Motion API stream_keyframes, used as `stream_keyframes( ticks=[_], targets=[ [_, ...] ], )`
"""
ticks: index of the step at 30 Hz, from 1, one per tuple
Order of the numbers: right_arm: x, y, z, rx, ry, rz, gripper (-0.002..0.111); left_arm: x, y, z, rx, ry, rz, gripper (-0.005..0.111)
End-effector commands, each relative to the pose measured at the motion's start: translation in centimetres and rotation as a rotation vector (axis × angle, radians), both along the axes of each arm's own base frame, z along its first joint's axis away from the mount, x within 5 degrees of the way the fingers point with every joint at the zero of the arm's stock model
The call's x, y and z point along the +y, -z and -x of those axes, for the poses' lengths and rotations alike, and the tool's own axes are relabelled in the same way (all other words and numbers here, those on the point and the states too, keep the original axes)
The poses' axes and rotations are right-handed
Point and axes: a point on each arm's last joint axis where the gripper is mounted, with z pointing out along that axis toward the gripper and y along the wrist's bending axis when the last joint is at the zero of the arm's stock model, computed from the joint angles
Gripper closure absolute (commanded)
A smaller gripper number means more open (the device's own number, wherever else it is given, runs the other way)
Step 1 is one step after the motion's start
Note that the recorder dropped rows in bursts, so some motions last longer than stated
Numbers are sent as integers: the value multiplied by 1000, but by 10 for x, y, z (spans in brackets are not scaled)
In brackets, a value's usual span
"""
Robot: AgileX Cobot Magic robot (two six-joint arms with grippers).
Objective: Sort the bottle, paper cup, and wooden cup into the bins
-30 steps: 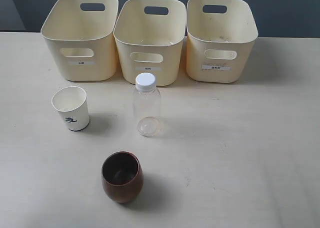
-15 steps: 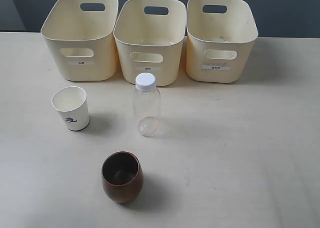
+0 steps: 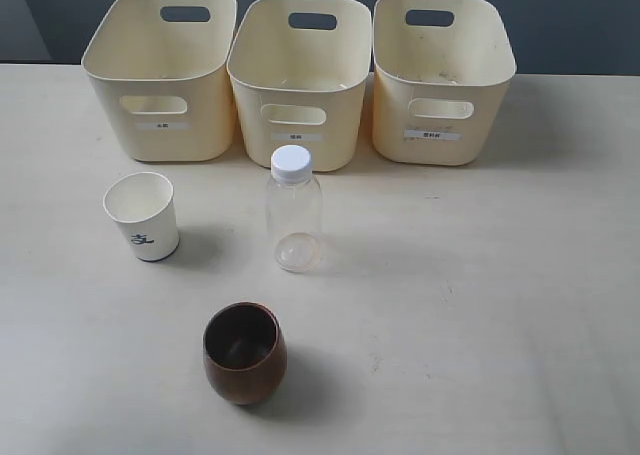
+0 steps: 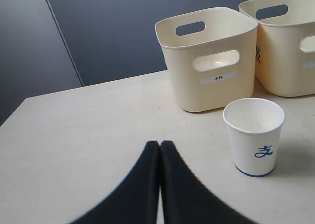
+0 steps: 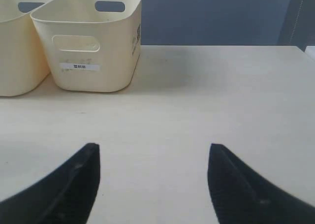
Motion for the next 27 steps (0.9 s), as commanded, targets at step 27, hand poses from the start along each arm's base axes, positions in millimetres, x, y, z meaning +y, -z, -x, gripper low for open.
stream_keyframes(
  ticks=[27],
  targets=[
    [-2,-11,-2,-133,46,-96,47,0,-1,0,-13,3,-5,107]
  ],
)
